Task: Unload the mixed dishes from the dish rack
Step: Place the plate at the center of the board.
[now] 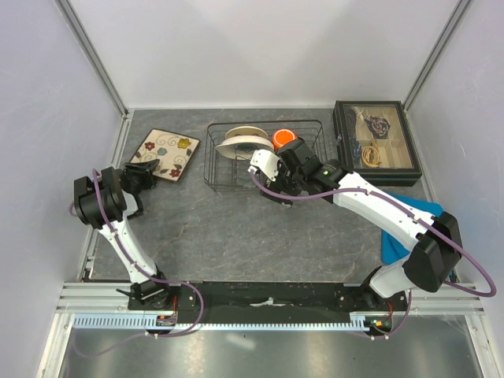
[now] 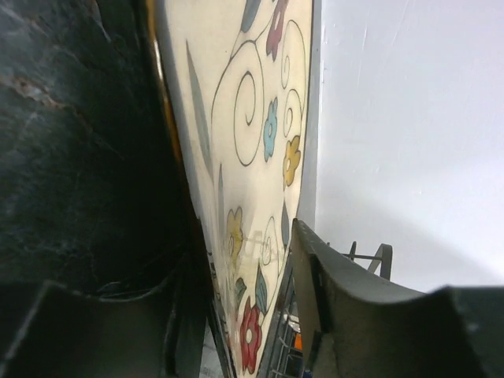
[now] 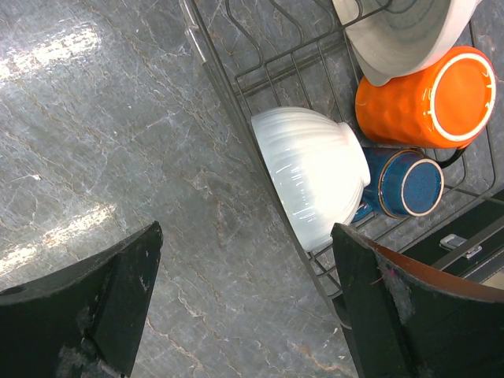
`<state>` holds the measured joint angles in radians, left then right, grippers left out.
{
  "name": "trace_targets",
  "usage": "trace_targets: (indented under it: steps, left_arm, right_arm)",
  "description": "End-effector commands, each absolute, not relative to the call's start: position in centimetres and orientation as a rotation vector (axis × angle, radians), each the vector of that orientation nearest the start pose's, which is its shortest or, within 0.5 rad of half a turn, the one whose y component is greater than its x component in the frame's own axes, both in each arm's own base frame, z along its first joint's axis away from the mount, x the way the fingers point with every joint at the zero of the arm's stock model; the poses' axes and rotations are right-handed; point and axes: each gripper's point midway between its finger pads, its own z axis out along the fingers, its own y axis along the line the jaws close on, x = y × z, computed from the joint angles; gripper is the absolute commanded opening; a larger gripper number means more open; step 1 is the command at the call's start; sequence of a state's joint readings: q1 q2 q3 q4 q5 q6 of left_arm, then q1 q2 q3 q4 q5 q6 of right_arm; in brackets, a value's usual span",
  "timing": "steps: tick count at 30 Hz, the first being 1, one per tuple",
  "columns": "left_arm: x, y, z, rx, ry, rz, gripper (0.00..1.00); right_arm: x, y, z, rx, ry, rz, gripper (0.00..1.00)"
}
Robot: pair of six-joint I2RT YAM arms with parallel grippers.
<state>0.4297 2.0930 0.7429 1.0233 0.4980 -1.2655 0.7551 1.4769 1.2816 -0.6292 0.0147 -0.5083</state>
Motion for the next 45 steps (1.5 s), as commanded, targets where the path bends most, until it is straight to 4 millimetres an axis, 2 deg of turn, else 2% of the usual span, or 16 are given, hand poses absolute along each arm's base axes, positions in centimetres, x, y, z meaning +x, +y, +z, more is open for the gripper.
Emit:
trace_targets:
  steps: [1, 9, 15, 20, 21, 27, 34, 40, 44, 45]
  left_arm:
    - [47.8, 7.5, 6.9, -1.086, 1.514, -1.052, 0.54]
    - [47.3, 6.4, 6.5, -1.071, 1.550, -1.062, 0.63]
    - [47.0, 5.8, 6.3, -1.060, 1.577, -1.068, 0.73]
    - [46.8, 5.4, 6.0, -1.047, 1.604, -1.075, 0.84]
    - [46.7, 5.4, 6.1, -1.044, 1.608, -1.074, 0.89]
    - [46.6, 5.0, 5.7, -1.039, 1.640, -1.084, 0.93]
    - [46.8, 4.7, 5.2, -1.039, 1.665, -1.104, 0.95]
    - [46.3, 4.0, 4.5, -1.041, 1.699, -1.137, 0.95]
    - [45.8, 4.1, 4.5, -1.043, 1.729, -1.093, 0.98]
    - [45.8, 4.2, 5.0, -1.035, 1.730, -1.080, 0.98]
  right_arm:
    - [30.5, 25.7, 19.8, -1.374, 1.901, 0.120, 0.96]
    - [30.3, 25.4, 19.6, -1.378, 1.898, 0.119, 0.97]
    - [30.2, 25.3, 19.6, -1.374, 1.896, 0.118, 0.98]
    - [30.2, 25.1, 19.5, -1.375, 1.898, 0.115, 0.98]
    - [30.2, 25.1, 19.7, -1.373, 1.894, 0.115, 0.98]
    - [30.2, 25.2, 19.7, -1.376, 1.894, 0.115, 0.98]
    - [30.2, 25.2, 19.9, -1.375, 1.892, 0.115, 0.98]
    - [30.3, 25.2, 19.8, -1.379, 1.895, 0.110, 0.98]
    - [30.2, 25.1, 19.7, -1.384, 1.895, 0.108, 0.98]
    - [30.2, 25.1, 19.7, -1.383, 1.894, 0.108, 0.98]
